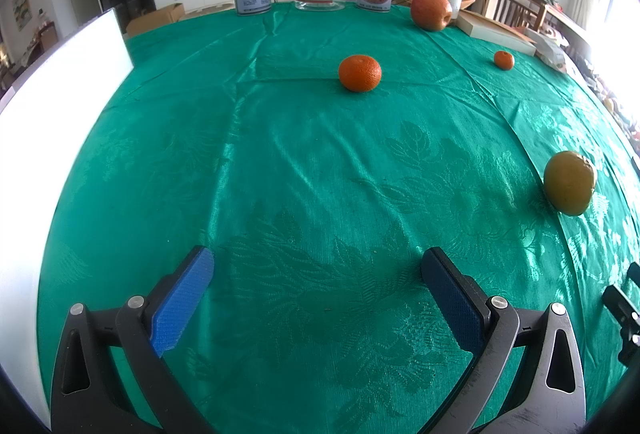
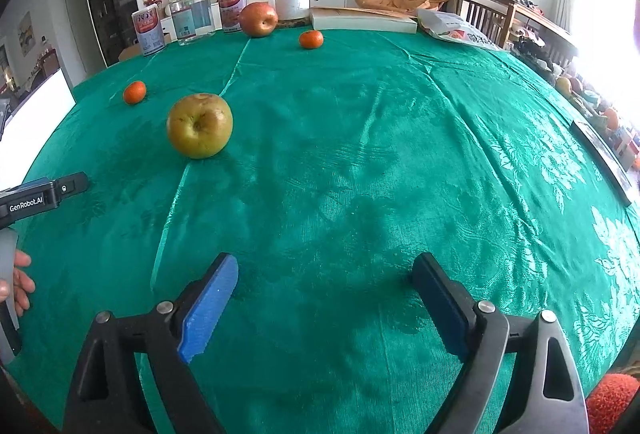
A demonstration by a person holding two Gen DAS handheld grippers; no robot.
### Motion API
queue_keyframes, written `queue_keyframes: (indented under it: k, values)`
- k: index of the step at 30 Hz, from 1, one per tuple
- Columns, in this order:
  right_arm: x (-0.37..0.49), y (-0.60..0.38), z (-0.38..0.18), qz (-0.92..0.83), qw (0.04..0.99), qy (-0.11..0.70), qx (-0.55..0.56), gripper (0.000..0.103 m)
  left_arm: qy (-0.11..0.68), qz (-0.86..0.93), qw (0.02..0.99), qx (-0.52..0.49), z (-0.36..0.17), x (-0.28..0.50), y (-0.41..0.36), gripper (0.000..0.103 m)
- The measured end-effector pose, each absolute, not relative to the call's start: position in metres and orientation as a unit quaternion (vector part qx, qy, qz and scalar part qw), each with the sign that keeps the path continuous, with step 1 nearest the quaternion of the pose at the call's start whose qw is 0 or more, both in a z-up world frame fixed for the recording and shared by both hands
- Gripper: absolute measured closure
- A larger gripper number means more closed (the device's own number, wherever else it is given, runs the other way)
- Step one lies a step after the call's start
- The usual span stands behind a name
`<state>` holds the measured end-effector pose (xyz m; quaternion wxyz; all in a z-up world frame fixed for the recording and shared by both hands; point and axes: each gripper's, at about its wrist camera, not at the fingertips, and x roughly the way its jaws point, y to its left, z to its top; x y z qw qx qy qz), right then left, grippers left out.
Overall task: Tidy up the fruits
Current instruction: 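Close the left tool on the small red orange while the right tool grasps the yellow pear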
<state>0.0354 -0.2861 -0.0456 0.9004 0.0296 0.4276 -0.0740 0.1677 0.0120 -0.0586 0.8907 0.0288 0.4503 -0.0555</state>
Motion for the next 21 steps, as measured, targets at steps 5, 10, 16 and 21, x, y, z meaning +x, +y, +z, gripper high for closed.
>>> queue_keyframes:
  k: [5, 10, 16, 21]
  values:
    - [0.034, -0.288, -0.045, -0.068, 0.902, 0.426, 0.035, 0.014, 0.468, -0.067, 0.88, 0.036, -0.056, 0.169, 0.013, 0.001]
    - [0.034, -0.3, -0.041, -0.046, 0.9, 0.427, 0.076, 0.013, 0.517, -0.165, 0.838, -0.058, -0.039, 0.204, 0.036, 0.001]
    - [0.089, -0.326, -0.025, 0.023, 0.848, 0.492, 0.198, 0.013, 0.597, -0.211, 0.773, -0.041, -0.007, 0.299, 0.007, 0.002]
    - [0.147, -0.336, -0.021, 0.078, 0.775, 0.567, 0.268, 0.013, 0.652, -0.171, 0.738, -0.013, -0.014, 0.349, -0.021, 0.003]
